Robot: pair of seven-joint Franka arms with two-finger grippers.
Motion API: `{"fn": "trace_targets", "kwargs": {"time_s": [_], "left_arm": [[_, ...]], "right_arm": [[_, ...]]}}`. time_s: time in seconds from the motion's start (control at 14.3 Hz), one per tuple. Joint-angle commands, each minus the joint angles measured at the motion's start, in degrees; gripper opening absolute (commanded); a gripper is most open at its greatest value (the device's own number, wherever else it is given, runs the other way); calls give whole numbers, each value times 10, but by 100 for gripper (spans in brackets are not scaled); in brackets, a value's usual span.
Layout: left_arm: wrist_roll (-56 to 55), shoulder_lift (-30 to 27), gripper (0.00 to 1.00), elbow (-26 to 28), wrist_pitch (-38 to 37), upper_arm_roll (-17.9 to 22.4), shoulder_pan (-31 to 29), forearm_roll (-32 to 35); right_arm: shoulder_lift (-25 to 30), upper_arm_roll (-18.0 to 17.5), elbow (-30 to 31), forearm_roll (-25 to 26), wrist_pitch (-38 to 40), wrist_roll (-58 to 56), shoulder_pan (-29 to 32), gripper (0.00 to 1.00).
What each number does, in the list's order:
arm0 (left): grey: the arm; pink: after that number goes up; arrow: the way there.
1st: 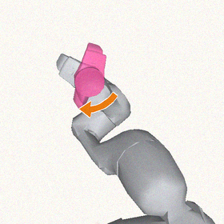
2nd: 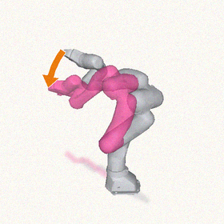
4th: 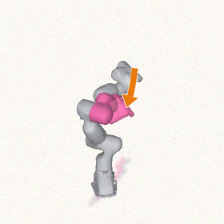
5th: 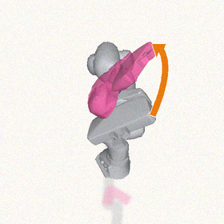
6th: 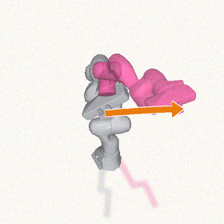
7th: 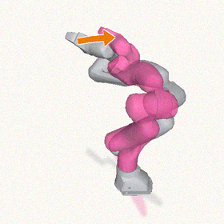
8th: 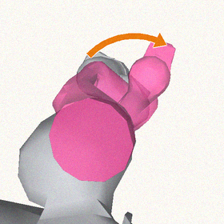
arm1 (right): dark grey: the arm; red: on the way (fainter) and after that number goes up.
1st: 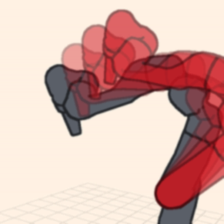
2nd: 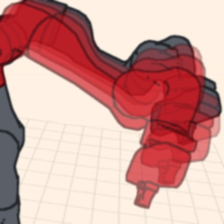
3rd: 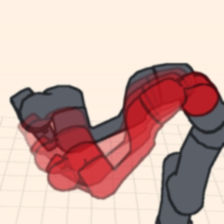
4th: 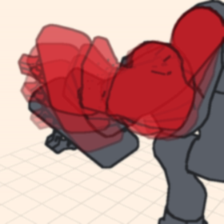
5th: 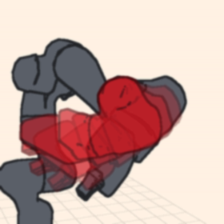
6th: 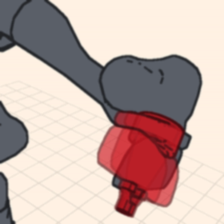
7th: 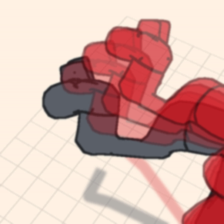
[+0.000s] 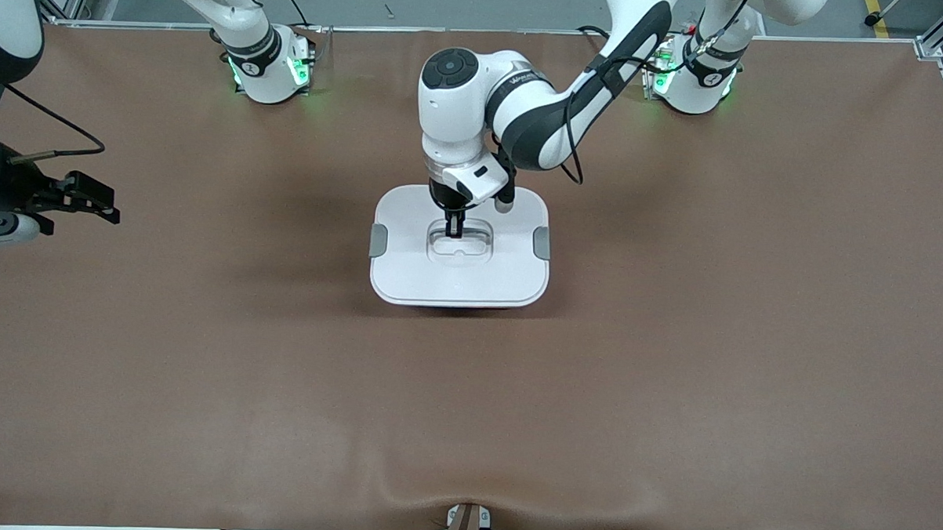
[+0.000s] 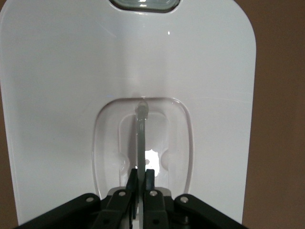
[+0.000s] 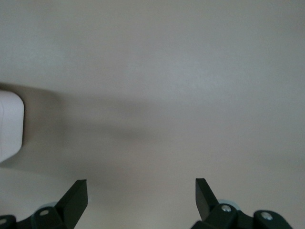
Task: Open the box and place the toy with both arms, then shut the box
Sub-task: 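Press the lid down onto the tub with the left gripper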
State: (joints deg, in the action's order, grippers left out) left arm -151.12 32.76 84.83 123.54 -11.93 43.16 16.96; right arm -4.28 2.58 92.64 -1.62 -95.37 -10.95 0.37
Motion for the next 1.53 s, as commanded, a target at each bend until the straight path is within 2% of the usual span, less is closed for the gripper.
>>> {"fn": "trace_targets", "kwargs": {"time_s": [0.0,0.14,0.42,0.91,1.18,1.46], "left_arm": [[-6,1,0,4,5,2,4,20],[-7,2,0,8,4,2,7,21],[-8,-6,0,29,3,2,11,23],[-6,-8,0,36,3,2,5,29],[4,-24,0,64,3,3,3,30],[4,-25,0,68,3,3,0,30]], "right_arm": [[18,-7,15,-9,3,74,12,100],[28,-5,16,-9,24,103,15,100],[38,8,12,-11,29,76,26,100],[45,6,9,-5,31,73,30,100],[50,1,10,7,30,77,22,100],[47,3,9,8,26,76,25,100]]}}
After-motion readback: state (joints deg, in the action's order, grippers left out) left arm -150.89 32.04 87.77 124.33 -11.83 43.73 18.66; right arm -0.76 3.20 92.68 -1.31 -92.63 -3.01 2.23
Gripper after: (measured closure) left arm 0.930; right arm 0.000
